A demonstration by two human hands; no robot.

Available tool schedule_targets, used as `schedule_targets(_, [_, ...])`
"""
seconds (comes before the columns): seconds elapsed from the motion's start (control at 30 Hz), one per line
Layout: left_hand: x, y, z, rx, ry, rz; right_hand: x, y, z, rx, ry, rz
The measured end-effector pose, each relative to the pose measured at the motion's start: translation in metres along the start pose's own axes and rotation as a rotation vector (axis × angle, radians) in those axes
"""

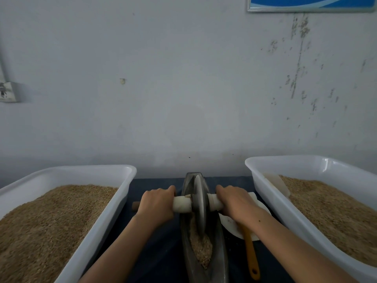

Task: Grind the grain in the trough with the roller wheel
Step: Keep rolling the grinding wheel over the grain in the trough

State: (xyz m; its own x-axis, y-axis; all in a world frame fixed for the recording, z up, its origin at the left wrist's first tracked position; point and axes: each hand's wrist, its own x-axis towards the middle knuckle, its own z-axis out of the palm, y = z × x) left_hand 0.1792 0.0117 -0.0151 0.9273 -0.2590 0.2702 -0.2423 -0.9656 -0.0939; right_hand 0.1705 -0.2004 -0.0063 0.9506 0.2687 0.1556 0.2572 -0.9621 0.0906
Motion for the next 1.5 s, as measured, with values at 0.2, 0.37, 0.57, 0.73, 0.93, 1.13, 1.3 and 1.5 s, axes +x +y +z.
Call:
schedule_targets(0.2, [-0.016,0.002,0.001,0.007,0.041,0.024,-0.016,-0.002,0.0,0.022,0.01,-0.03])
schedule_targets(0.37, [-0.022,0.002,0.003,0.0,0.048,0.039,-0.025,-0.004,0.0,0.001,0.012,-0.026])
schedule_targets(0.57, [-0.01,0.002,0.003,-0.01,0.064,-0.009,-0.01,-0.004,-0.003,-0.023,-0.012,-0.001])
schedule_targets(0.73, [-0.003,0.002,0.001,-0.019,0.046,-0.016,-0.001,-0.002,-0.004,-0.02,-0.013,0.005])
schedule_targets(0.93, [-0.015,0.003,0.001,-0.013,0.041,0.005,-0.015,-0.002,0.005,0.017,0.049,-0.018])
schedule_targets(1.13, [-0.025,0.003,0.0,-0.019,0.021,0.024,-0.024,-0.003,0.005,0.006,0.057,-0.028])
schedule_targets(1.3, [-0.016,0.004,-0.001,-0.016,0.013,-0.007,-0.016,-0.003,0.001,-0.005,0.023,-0.009])
schedule_targets(1.5, [-0.008,0.005,-0.003,-0.009,0.031,-0.038,-0.006,-0.003,0.0,-0.032,0.031,0.01])
